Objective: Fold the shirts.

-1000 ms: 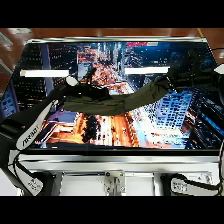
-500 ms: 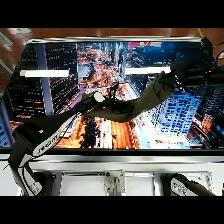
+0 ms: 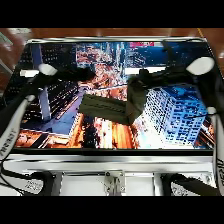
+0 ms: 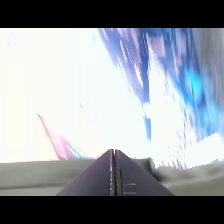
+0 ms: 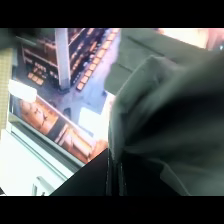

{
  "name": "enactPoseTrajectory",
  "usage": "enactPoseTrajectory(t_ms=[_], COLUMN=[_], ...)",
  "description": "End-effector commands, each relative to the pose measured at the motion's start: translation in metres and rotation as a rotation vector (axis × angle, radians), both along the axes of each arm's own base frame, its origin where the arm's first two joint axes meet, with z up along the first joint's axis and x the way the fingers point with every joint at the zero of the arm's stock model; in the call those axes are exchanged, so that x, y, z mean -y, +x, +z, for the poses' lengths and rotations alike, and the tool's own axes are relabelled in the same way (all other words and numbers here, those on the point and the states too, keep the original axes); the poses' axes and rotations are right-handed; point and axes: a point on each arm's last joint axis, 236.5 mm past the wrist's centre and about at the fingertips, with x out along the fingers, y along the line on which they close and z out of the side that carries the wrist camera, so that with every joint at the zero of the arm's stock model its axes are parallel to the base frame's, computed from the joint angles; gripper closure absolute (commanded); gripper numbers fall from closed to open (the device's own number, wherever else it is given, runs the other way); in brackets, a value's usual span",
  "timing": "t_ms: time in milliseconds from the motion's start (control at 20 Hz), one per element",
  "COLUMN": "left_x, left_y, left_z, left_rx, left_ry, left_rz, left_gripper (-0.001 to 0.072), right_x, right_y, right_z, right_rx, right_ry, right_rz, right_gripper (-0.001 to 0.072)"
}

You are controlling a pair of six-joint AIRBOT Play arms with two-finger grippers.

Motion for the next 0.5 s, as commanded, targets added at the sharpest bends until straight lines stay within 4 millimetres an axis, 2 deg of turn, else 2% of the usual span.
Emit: enactPoseTrajectory(t_ms=[0,100,200,300,400,450], left_x=[-0.112,-0.148,-0.164,-0.165,-0.156,-0.150], left_y=[-0.007,-0.026,-0.048,-0.068,-0.081,-0.084], left_z=[0.081,0.109,0.125,0.133,0.134,0.133], left_rx=[0.122,0.156,0.178,0.183,0.179,0.172], left_ry=[0.025,0.046,0.084,0.111,0.125,0.125], left_rz=[0.146,0.172,0.149,0.104,0.052,0.030], left_gripper=[0.0670,0.0670,0.0670,0.0670,0.0670,0.0670], right_x=[-0.092,-0.137,-0.168,-0.191,-0.205,-0.210], right_y=[0.010,0.010,0.010,0.005,0.007,0.010], right_z=[-0.046,-0.081,-0.116,-0.139,-0.146,-0.146], right_rx=[0.002,-0.055,-0.130,-0.211,-0.249,-0.270], right_ry=[0.050,0.102,0.157,0.227,0.299,0.338], right_rz=[0.017,-0.002,-0.041,-0.062,-0.088,-0.115], right_gripper=[0.0647,0.0647,0.0647,0.0647,0.0629,0.0477])
